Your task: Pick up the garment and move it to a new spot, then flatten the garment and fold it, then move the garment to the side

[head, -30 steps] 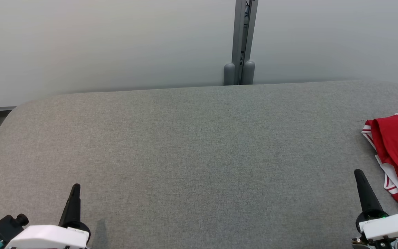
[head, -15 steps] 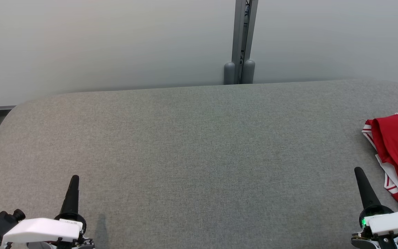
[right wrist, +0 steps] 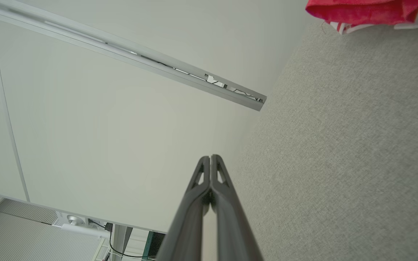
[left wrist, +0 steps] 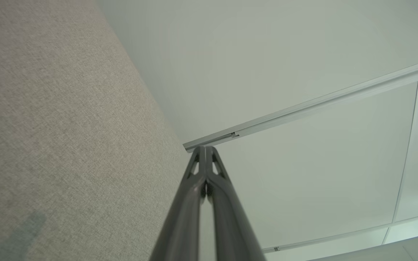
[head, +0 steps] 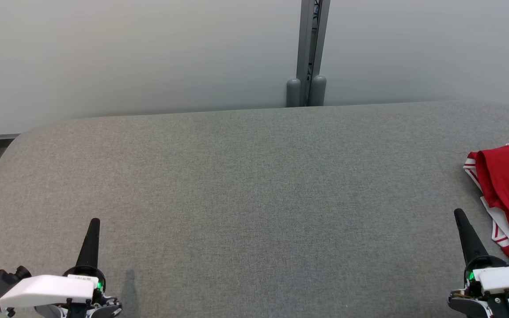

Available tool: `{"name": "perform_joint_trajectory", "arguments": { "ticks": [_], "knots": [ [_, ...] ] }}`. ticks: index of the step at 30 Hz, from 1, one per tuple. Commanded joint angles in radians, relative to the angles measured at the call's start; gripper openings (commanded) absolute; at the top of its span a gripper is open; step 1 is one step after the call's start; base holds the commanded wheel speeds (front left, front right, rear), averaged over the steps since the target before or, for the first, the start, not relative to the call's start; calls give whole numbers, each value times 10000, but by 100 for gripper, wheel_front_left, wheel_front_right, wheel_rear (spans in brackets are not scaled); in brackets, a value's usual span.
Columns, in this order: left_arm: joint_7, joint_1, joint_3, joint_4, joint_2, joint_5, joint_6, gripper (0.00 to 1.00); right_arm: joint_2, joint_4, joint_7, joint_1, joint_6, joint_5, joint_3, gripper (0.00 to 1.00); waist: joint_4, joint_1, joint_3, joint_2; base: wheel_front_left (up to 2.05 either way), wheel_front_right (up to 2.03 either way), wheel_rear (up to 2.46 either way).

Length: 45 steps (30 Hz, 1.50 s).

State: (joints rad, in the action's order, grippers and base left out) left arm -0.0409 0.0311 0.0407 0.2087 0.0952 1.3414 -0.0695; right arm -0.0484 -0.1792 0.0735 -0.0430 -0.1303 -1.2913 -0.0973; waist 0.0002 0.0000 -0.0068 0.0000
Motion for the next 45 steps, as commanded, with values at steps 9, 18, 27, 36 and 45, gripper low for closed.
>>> {"name": "perform_joint_trajectory", "arguments": {
  "ticks": [9,18,27,36,45],
  "knots": [
    [-197,411,229,63,-60,770,-218,0,-89,-145,149,-326,-6,-892,-74,0,0,0,21,0,0,0,0],
    [-342,528,372,159,-165,1388,-345,0,-87,-314,221,-421,-7,-1603,-96,0,-1,0,42,0,0,0,0],
    [-476,689,498,241,-259,1961,-472,0,-84,-466,296,-543,-7,-2265,-115,0,-1,0,63,0,0,0,0],
    [-600,780,608,320,-325,2427,-577,0,-82,-579,351,-643,-7,-2819,-132,0,-2,0,82,0,0,0,0],
    [-707,847,698,384,-394,2787,-650,0,-78,-690,403,-707,-7,-3252,-150,0,-2,0,99,0,0,0,0]
  ]
}}
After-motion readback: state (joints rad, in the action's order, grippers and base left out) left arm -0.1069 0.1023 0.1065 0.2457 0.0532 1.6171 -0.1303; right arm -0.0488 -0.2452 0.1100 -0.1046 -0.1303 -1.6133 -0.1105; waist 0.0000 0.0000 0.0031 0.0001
